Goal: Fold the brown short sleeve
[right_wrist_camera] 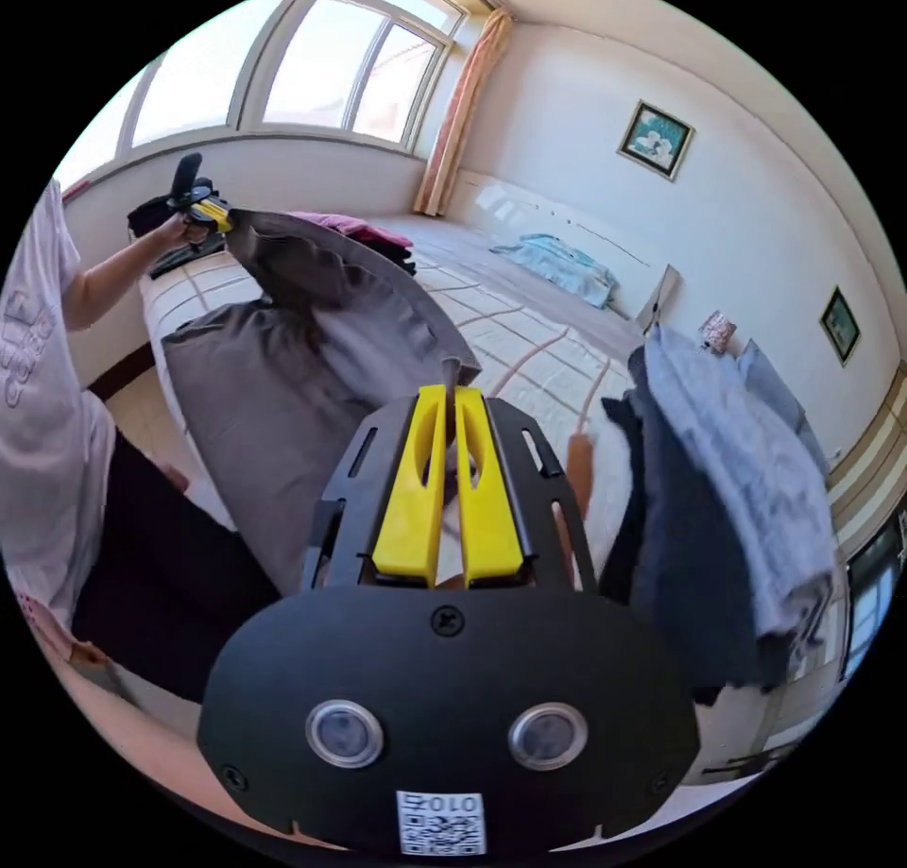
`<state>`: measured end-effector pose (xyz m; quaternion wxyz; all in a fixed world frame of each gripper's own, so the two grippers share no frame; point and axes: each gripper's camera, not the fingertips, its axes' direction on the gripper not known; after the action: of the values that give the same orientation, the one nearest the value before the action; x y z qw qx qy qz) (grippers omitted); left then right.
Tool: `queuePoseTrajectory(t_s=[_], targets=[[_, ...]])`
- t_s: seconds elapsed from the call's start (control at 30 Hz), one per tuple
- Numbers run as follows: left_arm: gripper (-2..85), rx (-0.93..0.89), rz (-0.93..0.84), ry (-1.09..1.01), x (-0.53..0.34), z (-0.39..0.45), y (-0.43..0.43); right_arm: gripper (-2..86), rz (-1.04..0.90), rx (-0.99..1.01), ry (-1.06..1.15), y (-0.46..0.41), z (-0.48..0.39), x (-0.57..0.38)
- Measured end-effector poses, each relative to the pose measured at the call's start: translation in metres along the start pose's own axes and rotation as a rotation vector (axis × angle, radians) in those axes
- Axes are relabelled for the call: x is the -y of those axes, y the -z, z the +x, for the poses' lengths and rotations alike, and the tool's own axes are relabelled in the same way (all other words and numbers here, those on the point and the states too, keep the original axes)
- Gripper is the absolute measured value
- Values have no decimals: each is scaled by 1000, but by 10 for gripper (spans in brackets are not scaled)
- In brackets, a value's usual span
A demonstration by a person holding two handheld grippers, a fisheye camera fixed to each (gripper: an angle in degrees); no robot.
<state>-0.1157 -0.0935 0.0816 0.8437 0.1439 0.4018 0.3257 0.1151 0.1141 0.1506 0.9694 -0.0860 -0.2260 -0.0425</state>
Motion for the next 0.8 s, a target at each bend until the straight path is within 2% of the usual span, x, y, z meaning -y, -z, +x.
queuePoseTrajectory(t_s=[0.17,0.23,0.33,0.57,0.8], targets=[[1,-126,-135,106,-62,22,-30,18,-212,107,-104,-40,-38,-78],[1,-142,-188,130,-69,26,-44,16,-219,77,-135,-44,-44,-81],[1,-136,-168,145,-69,23,-38,15,-185,61,-194,-34,-37,-73],[3,-93,-43,148,-83,16,20,16,-124,20,-116,13,-41,-50],[19,-139,-266,128,-105,31,-4,30,-316,110,-141,-13,-47,-70]])
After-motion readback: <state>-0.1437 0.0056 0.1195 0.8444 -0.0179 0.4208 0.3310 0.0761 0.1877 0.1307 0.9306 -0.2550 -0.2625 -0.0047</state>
